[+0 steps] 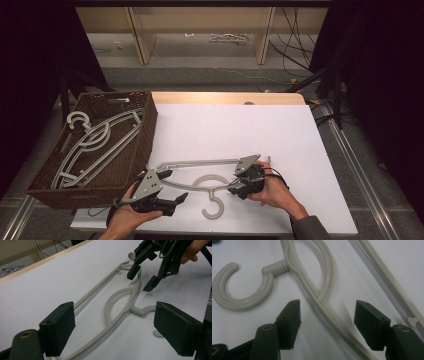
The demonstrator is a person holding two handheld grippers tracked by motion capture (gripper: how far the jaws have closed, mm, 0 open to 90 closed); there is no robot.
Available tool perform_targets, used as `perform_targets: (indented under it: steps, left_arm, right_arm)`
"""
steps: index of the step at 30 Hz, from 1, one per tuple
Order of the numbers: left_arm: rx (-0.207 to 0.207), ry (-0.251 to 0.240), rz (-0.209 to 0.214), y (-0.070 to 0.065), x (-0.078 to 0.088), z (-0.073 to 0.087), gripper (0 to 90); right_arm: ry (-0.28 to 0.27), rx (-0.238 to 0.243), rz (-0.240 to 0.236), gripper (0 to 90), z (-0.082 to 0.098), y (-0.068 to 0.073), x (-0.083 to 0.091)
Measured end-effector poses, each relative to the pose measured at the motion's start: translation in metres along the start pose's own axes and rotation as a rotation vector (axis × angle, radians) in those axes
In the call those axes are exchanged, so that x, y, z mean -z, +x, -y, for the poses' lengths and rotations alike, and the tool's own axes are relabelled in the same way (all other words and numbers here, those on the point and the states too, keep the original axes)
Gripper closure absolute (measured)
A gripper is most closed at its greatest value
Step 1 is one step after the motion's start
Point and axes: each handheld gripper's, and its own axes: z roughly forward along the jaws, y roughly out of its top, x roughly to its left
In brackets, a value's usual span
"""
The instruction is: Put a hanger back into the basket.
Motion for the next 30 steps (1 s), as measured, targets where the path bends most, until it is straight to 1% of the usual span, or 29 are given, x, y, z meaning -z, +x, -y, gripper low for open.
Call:
perform_targets:
  steps: [2,3,4,6,7,8,9,10,11,14,16,17,19,21,24,27,28,29,30]
  left_arm:
    - [0.023,0.0,0.001,-0.001,0.0,0.001,17.3]
    - [0.014,0.002,-0.007,0.0,0.0,0.0,17.4]
    - [0.003,0.005,-0.005,0.0,0.0,0.0,17.4]
    - [0.003,0.009,-0.006,0.0,0.0,0.0,17.5]
    - [0.015,0.009,-0.008,0.0,-0.001,0.001,17.7]
    - [0.022,0.01,0.001,0.0,-0.001,0.001,17.9]
    - [0.02,0.011,0.004,-0.001,-0.002,0.001,17.9]
    - [0.014,0.017,-0.003,-0.001,-0.002,0.001,18.0]
    - [0.004,0.019,-0.001,0.0,-0.002,0.001,18.1]
    - [0.0,0.02,0.003,0.0,-0.002,0.001,18.2]
    - [0.02,0.02,0.005,0.0,-0.003,0.002,18.3]
    - [0.02,0.021,0.005,0.0,-0.003,0.002,18.3]
    - [0.007,0.025,-0.001,0.0,-0.003,0.002,18.4]
    - [0.009,0.024,0.0,0.0,-0.003,0.002,18.4]
    - [0.006,0.027,0.003,0.0,-0.004,0.002,18.5]
    - [0.006,0.03,0.009,0.001,-0.004,0.002,18.8]
    - [0.017,0.034,0.004,0.0,-0.005,0.002,18.9]
    - [0.008,0.038,0.001,0.001,-0.005,0.002,19.0]
    - [0.014,0.04,0.004,0.001,-0.006,0.003,19.1]
  right_arm:
    - [0.025,0.007,-0.023,47.5,-0.001,-0.002,-0.002]
    - [0.038,0.011,-0.035,48.7,-0.001,-0.002,-0.004]
    - [0.041,0.005,-0.047,48.9,-0.001,-0.004,-0.003]
    - [0.048,-0.002,-0.05,49.2,-0.001,-0.005,-0.004]
    - [0.049,0.005,-0.058,50.0,-0.002,-0.006,-0.004]
    - [0.059,0.011,-0.062,50.6,-0.003,-0.006,-0.004]
    - [0.069,0.022,-0.069,51.4,-0.004,-0.006,-0.004]
    - [0.071,0.026,-0.069,52.2,-0.005,-0.006,-0.004]
    - [0.081,0.032,-0.081,53.2,-0.006,-0.007,-0.004]
    - [0.098,0.058,-0.091,57.5,-0.009,-0.007,-0.004]
    - [0.117,0.068,-0.1,61.2,-0.011,-0.005,-0.005]
    - [0.125,0.073,-0.099,62.1,-0.012,-0.004,-0.005]
    - [0.13,0.075,-0.101,64.1,-0.013,-0.004,-0.005]
    - [0.136,0.081,-0.103,66.2,-0.014,-0.003,-0.005]
    - [0.146,0.107,-0.106,68.4,-0.015,-0.002,-0.005]
    - [0.181,0.148,-0.104,70.4,-0.02,0.001,-0.006]
    - [0.192,0.164,-0.101,71.3,-0.022,0.002,-0.006]
    - [0.203,0.168,-0.099,72.5,-0.023,0.004,-0.007]
    - [0.206,0.183,-0.1,73.4,-0.024,0.004,-0.007]
